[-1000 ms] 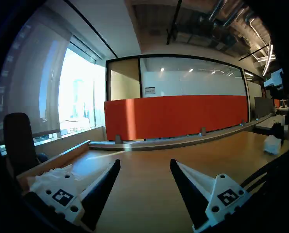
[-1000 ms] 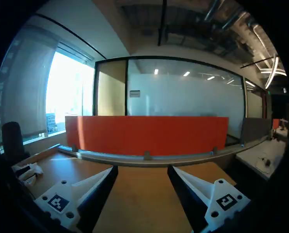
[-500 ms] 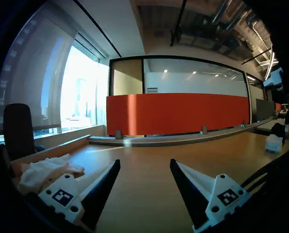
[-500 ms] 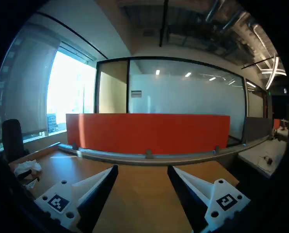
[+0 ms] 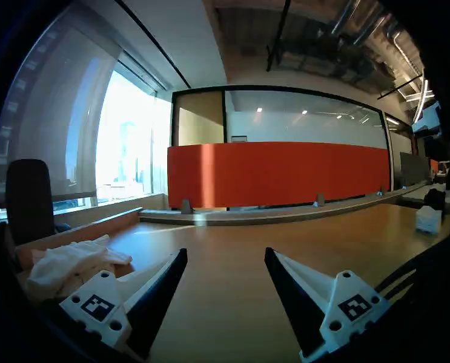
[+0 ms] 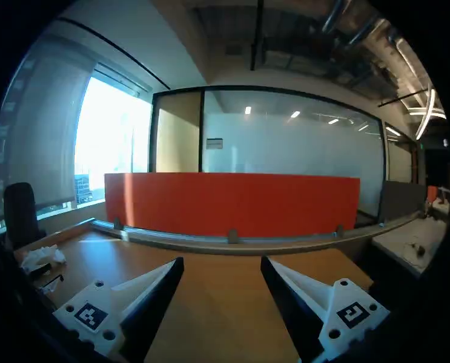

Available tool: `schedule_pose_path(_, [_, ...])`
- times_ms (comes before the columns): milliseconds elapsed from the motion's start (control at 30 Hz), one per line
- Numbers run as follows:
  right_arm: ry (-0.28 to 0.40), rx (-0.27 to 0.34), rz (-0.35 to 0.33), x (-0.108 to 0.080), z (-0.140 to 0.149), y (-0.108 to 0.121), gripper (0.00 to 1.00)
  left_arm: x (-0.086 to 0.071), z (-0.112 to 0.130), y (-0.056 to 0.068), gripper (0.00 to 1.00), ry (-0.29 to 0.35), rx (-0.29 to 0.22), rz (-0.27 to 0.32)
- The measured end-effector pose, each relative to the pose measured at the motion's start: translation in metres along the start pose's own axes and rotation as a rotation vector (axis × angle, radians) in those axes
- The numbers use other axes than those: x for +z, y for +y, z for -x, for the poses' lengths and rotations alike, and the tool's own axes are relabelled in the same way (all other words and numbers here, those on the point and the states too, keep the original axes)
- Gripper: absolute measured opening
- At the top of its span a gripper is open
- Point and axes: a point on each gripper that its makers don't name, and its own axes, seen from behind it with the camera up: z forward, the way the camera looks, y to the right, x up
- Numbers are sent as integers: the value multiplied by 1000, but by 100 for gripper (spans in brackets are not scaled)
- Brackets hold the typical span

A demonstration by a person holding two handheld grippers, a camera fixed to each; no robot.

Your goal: Fold towel

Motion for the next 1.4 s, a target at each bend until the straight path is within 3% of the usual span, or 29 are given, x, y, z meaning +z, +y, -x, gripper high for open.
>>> schedule_pose_path(367, [4, 14, 11, 0, -2, 11, 98, 2, 3, -3, 95, -6, -16, 0])
schedule_pose_path(900, [-4, 12, 0, 6, 0, 9, 98, 3, 6, -5, 95, -9, -22, -1])
schedule_pose_path(1400, [34, -28, 74, -4, 11, 46, 98, 5, 13, -3, 95, -8, -22, -1])
